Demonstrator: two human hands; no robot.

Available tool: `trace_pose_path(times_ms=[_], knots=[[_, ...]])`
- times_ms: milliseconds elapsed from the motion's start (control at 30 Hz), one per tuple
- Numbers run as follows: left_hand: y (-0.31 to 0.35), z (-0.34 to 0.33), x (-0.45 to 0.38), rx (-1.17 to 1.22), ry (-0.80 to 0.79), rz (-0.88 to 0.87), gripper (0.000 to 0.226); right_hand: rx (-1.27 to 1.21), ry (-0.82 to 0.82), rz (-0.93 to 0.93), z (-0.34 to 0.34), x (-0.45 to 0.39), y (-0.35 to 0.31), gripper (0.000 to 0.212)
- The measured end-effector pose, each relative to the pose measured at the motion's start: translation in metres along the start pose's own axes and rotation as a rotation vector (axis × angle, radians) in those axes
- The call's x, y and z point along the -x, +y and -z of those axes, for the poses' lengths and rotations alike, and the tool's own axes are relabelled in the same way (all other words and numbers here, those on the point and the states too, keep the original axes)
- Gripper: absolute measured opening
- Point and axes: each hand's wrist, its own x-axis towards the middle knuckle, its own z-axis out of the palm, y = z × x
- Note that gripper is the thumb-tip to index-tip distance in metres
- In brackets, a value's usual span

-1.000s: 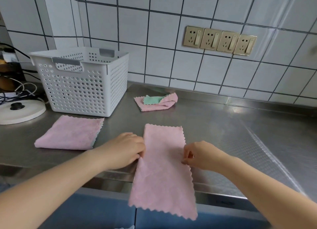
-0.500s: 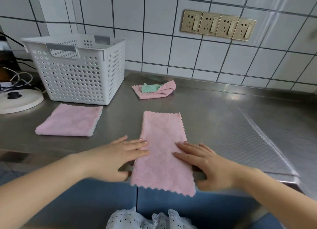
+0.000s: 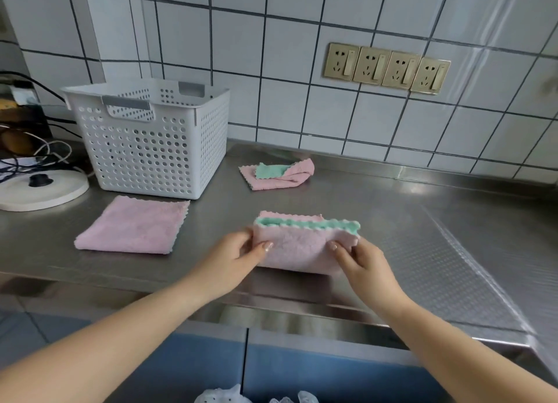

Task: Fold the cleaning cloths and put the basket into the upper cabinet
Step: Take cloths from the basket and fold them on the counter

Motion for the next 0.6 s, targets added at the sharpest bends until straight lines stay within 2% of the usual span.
trace_pose_path(times_ms=[100, 200, 300, 333, 400, 467, 600], knots=[[-0.002, -0.004, -0.031, 0.149, 0.126, 0.08, 0.003, -0.07, 0.04, -0.101, -0.011, -0.034, -0.006, 0.029], [-0.011, -0.004, -0.054, 0.198, 0.166, 0.181, 0.026, -0.069, 0.032, -0.204, -0.02, -0.066, -0.001, 0.031], [-0.015, -0.007, -0.073, 0.251, 0.152, 0.231, 0.017, 0.012, -0.008, -0.29, -0.027, -0.09, 0.009, 0.033], [-0.017, -0.008, -0.079, 0.256, 0.135, 0.255, 0.026, 0.037, -0.027, -0.316, -0.029, -0.096, 0.012, 0.031], [-0.018, -0.007, -0.085, 0.215, 0.077, 0.307, 0.063, 0.092, -0.067, -0.353, -0.032, -0.104, 0.018, 0.026], [-0.023, -0.006, -0.089, 0.129, 0.006, 0.316, 0.077, 0.157, -0.109, -0.383, -0.035, -0.108, 0.023, 0.023], [-0.027, -0.007, -0.094, -0.002, -0.079, 0.313, 0.054, 0.199, -0.158, -0.409, -0.038, -0.113, 0.031, 0.025]])
